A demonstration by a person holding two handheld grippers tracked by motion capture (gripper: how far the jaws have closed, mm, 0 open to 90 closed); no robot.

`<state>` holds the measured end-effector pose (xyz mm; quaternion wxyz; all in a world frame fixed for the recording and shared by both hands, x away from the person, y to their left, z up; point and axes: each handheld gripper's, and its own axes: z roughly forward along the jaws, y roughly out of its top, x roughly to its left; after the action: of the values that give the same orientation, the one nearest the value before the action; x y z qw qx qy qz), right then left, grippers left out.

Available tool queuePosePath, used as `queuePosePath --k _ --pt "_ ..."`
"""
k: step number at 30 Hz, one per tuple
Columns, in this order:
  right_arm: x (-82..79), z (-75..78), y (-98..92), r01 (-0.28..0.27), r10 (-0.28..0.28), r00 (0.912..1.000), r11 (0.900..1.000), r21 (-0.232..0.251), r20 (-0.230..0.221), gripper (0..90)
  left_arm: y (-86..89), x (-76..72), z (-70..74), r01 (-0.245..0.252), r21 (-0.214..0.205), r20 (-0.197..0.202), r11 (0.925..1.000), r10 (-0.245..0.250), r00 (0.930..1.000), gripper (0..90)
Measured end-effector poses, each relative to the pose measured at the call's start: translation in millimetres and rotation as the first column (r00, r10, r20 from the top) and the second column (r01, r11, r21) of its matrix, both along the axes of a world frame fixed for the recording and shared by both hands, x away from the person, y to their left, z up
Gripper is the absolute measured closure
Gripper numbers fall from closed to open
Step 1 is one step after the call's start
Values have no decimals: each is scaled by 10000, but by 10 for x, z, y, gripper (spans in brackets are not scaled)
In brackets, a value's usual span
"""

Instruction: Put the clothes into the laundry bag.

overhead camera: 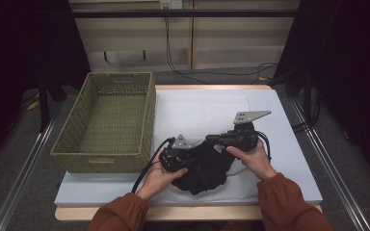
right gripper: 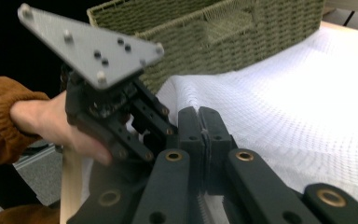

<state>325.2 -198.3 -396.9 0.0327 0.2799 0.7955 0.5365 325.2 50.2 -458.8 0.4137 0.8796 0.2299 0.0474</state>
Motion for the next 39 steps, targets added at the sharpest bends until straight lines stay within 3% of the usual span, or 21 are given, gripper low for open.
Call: queuePosePath --k 4,9,13,15,17,20,22,28,29,30,32,35,37,39 --pt "-6 -82 -19 21 -24 9999 9999 -153 -163 889 23 15 10 -77 -240 -46 9997 76 10000 736" --pt "-12 -124 -28 -21 17 9999 9997 -230 -169 889 110 -25 117 -217 -788 56 9967 222 9997 592" --pt "-6 -141 -25 -78 75 9999 9997 -225 -143 889 207 -149 220 -333 -757 530 9966 374 9979 474" --pt "-1 -147 -18 -84 81 9999 9997 -242 -113 889 267 -218 255 -288 -940 459 9952 333 9984 436" --pt "2 -149 -13 -98 96 9999 9997 -235 -106 889 315 -295 276 -156 -873 652 9961 214 9976 423" --pt "4 -157 -11 -140 137 9998 9996 -256 -112 889 358 -398 278 55 -988 521 9951 -3 9986 406" --pt "7 -159 -14 -169 167 9998 9996 -208 -102 889 354 -451 259 166 -811 646 9966 -113 9978 384" --pt "15 -168 0 -224 221 9997 9994 -251 -109 888 280 -471 98 487 -693 433 9964 -458 9980 349" --pt "22 -174 3 -264 261 9995 9994 -223 -151 889 250 -469 74 766 -627 316 9951 -748 9967 329" --pt "24 -178 7 -257 252 9995 9994 -236 -181 888 227 -483 67 773 -425 362 9961 -758 9965 311" --pt "29 -182 11 -317 311 9991 9992 -233 -277 888 184 -509 52 842 -502 354 9952 -825 9960 264" --pt "30 -178 13 -241 233 9994 9994 -268 -269 888 118 -506 17 878 -258 441 9958 -867 9953 241" --pt "28 -175 7 -151 146 9995 9997 -185 -279 888 83 -470 -21 886 -217 369 9958 -878 9955 267" --pt "32 -173 16 -224 217 9993 9994 -248 -304 888 44 -433 -38 924 160 380 9956 -930 9949 309"
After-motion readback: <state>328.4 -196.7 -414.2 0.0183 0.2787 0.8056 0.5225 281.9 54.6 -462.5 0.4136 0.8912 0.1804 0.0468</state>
